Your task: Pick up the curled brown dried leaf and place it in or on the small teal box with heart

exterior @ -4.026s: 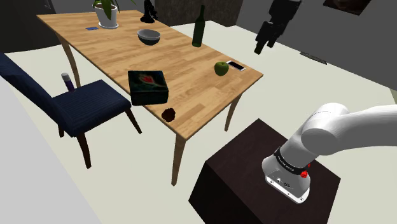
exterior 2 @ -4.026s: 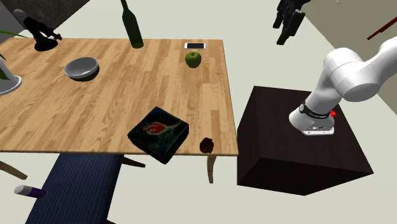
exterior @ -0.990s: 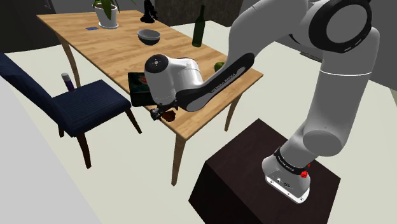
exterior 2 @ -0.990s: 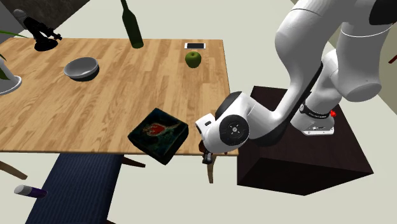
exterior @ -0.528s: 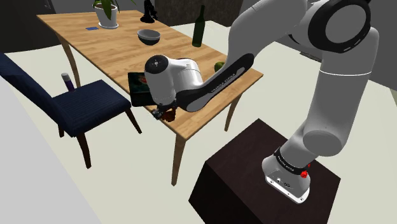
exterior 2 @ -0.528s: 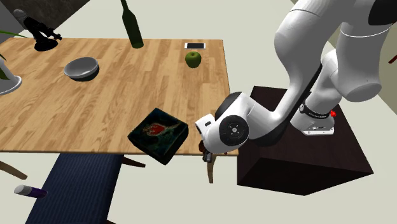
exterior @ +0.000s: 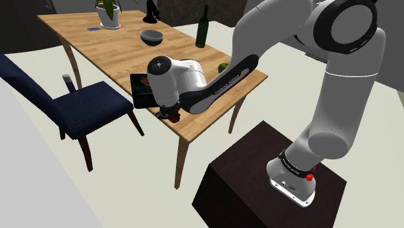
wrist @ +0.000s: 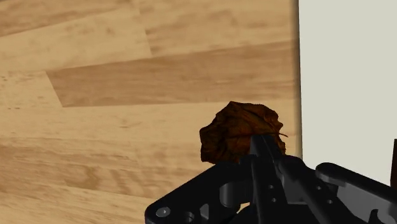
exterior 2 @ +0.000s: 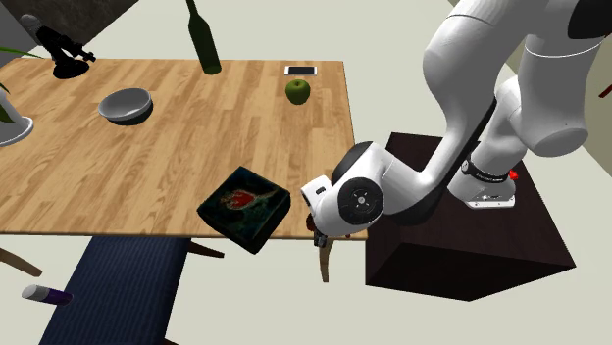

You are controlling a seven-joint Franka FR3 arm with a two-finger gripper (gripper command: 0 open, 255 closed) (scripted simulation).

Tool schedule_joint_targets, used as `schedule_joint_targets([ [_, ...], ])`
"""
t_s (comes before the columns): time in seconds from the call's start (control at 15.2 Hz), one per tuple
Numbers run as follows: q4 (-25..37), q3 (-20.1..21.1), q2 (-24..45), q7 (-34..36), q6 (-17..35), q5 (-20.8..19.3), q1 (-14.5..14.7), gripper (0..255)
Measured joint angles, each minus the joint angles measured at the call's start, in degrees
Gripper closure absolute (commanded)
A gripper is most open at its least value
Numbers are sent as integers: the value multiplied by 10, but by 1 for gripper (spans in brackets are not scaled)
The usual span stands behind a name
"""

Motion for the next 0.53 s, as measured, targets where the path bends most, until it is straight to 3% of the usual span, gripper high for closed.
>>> schedule_joint_targets([
  [0.07,0,0,0,0,0,0,0,0],
  [0.13,0,0,0,0,0,0,0,0],
  [0.2,-20,12,-16,-20,28,27,-31,0],
  [0.33,-74,63,-52,-110,133,167,-143,0],
  [0.4,-88,76,-56,-136,164,210,-174,0],
  [0.53,-96,80,-48,-148,194,230,-191,0],
])
